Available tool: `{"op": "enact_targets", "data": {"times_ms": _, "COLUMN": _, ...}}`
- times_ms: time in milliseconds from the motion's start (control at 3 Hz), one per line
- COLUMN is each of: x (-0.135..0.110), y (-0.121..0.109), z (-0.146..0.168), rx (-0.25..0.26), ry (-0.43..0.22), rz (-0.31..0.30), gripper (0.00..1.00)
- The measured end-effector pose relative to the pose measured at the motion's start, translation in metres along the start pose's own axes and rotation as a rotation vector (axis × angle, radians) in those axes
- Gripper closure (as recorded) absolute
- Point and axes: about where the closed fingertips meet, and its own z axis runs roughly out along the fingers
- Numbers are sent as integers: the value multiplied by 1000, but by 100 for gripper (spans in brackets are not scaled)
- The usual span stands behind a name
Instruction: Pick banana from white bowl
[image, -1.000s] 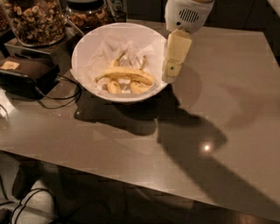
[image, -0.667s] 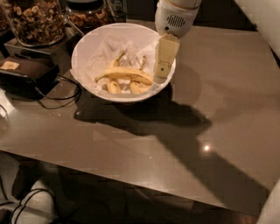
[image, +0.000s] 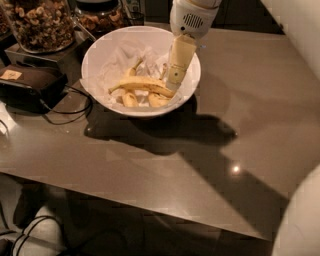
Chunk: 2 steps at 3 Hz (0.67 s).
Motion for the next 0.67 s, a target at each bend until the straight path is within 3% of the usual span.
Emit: {"op": "enact_targets", "data": {"times_ms": 667, "x": -39, "y": -13, "z": 20, "rx": -53, "ry": -20, "rz": -34, "gripper": 0}}
